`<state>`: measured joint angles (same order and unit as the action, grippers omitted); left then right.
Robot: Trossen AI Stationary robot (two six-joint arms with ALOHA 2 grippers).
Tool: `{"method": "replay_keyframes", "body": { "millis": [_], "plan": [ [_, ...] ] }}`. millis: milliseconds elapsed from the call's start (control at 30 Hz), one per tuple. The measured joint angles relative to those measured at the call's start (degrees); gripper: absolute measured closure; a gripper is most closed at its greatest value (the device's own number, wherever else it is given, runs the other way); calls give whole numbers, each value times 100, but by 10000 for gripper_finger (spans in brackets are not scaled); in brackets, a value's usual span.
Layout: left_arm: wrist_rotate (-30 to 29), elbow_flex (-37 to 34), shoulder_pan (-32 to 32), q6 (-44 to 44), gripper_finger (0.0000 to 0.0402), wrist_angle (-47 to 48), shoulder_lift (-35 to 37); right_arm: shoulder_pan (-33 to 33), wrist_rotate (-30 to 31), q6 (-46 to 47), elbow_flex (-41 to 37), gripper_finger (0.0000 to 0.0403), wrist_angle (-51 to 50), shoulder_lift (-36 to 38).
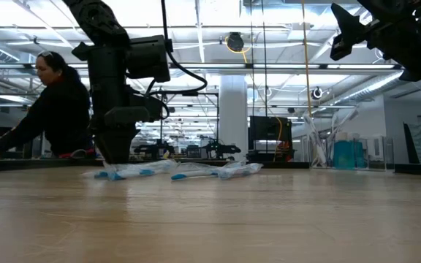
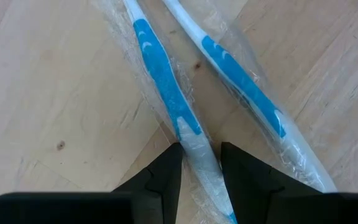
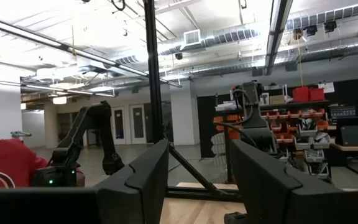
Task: Pick & Place toothbrushing station
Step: Put the blue toothbrush into the right of the transparent organizer
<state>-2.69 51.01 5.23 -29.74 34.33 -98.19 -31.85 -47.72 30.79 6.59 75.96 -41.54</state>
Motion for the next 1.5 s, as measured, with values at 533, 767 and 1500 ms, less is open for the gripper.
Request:
{"method": "replay_keyframes", "body": {
  "millis": [533, 767, 1500],
  "plan": [
    [-12, 22, 85, 299, 376, 85, -11, 1, -2, -15, 0, 239, -39, 0],
    [-497, 303, 136, 885, 375, 308, 187, 1, -2, -22, 0, 239, -49, 1],
    [-1498, 384, -49, 2774, 383, -2125, 2044, 6, 882, -671, 0, 239, -971, -33]
  ]
}}
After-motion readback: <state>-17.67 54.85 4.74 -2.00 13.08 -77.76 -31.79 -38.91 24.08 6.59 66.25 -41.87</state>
